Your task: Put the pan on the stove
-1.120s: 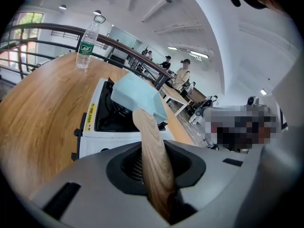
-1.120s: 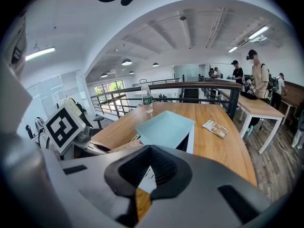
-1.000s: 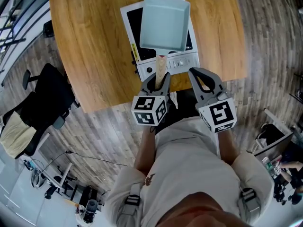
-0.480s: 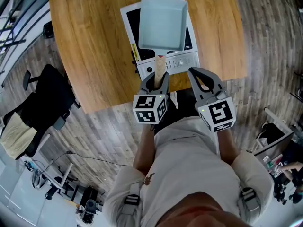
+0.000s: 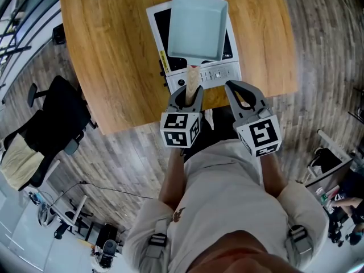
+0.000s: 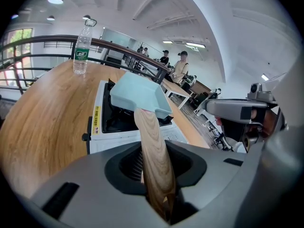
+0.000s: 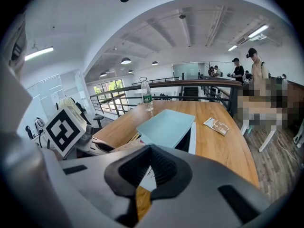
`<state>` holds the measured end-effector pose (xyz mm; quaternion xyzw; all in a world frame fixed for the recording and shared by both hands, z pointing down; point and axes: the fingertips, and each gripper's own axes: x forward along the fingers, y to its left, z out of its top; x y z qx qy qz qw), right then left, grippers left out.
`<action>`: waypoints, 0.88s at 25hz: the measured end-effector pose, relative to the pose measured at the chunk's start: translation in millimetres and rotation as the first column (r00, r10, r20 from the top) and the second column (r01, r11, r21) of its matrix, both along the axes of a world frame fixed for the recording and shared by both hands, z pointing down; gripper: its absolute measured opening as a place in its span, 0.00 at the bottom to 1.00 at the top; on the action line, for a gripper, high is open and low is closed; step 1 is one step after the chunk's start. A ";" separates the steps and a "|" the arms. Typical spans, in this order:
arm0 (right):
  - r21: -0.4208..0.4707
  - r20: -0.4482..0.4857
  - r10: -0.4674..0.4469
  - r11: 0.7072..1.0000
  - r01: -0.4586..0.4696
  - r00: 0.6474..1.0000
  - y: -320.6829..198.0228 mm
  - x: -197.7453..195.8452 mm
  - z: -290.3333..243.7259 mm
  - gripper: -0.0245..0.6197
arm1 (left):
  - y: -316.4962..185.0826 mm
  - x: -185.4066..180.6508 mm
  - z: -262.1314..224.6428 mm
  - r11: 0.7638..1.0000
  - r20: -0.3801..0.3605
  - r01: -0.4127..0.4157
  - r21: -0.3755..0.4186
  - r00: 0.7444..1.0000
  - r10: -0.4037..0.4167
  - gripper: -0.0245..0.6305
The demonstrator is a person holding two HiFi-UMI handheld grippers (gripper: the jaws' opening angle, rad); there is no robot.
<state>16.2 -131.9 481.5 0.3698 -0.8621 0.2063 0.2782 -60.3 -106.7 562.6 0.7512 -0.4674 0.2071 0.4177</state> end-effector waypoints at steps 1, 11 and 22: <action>-0.001 0.000 -0.001 1.000 0.001 1.000 0.3 -0.7 0.8 0.07 | 0.1 -0.2 0.2 1.000 0.001 -0.002 0.000 1.000 0.002 0.22; -0.007 -0.002 -0.004 1.000 0.004 1.000 1.3 -3.4 5.5 0.07 | 1.7 6.3 -1.7 0.998 -0.014 -0.054 0.019 0.998 0.055 0.28; -0.005 -0.001 -0.009 1.000 0.009 1.000 4.5 -4.8 4.0 0.07 | -2.1 1.1 -13.6 0.998 0.013 -0.049 0.048 0.999 0.049 0.43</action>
